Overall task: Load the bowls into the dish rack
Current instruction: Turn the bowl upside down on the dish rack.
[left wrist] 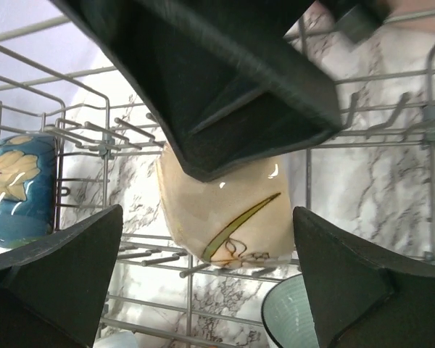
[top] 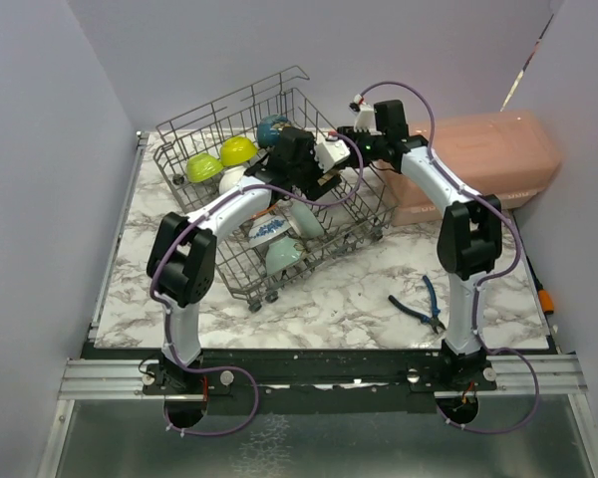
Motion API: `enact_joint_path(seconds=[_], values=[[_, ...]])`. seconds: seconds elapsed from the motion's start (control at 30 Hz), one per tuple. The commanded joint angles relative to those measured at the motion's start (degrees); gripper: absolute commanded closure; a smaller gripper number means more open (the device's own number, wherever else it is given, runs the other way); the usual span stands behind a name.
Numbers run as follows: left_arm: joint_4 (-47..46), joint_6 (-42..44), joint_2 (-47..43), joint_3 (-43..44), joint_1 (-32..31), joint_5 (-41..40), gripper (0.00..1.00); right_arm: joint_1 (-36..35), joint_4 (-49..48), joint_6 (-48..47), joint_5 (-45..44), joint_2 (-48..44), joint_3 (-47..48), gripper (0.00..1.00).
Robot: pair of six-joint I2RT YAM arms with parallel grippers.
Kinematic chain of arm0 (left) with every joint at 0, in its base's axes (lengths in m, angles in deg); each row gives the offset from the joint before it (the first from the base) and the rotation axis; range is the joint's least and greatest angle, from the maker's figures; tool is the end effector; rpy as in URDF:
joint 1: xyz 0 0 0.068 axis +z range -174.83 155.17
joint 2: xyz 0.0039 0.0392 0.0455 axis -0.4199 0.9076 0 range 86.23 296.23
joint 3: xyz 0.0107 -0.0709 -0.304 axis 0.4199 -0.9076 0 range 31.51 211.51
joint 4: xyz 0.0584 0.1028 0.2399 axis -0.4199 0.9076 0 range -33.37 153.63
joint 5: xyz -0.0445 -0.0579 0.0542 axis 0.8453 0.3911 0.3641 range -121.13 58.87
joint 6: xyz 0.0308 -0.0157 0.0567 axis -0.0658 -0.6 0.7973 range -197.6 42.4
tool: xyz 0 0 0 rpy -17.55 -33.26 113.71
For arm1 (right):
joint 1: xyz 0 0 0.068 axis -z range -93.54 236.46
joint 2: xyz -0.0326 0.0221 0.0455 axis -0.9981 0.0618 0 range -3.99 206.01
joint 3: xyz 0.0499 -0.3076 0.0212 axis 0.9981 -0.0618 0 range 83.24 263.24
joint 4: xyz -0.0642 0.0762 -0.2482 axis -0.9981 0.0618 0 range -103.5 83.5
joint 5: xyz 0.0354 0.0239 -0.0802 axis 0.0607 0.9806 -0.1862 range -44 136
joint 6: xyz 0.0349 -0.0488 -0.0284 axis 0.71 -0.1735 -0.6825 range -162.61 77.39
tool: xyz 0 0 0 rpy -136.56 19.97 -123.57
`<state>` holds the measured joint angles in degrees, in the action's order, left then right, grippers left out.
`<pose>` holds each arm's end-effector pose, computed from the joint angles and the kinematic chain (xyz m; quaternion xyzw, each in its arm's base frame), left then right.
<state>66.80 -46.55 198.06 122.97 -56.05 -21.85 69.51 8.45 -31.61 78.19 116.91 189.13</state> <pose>0.4218 -0.2656 0.3011 0.4818 0.7201 -0.0710 0.4942 0.4984 0.1812 0.2966 -0.1681 0.8522 0.3443 0.3564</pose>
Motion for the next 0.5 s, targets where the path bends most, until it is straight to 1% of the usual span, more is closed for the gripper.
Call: enact_joint_path(seconds=[0.0, 0.1, 0.23, 0.37, 0.47], values=[[-0.75, -2.09, -7.16, -0.64, 0.37, 5.07, 0.01, 0.16, 8.53, 0.21, -4.61, 5.79, 3.92, 0.37], [-0.66, -2.42, -10.18, -2.46, 0.37, 4.52, 0.01, 0.0, 10.07, -0.03, -5.19, 6.47, 5.54, 0.36], [-0.67, -5.85, -15.18, -5.44, 0.46, 1.79, 0.01, -0.01, 8.98, -0.1, -4.85, 4.03, 3.65, 0.35], [-0.6, -15.7, -20.0, -9.16, 0.55, -1.55, 0.01, -0.01, 7.53, -0.19, -4.8, -0.11, 1.2, 0.32], [-0.33, -24.78, -22.92, -12.64, 0.55, -2.9, 0.01, -0.01, 7.53, -0.74, -4.72, -2.5, 0.16, 0.3]])
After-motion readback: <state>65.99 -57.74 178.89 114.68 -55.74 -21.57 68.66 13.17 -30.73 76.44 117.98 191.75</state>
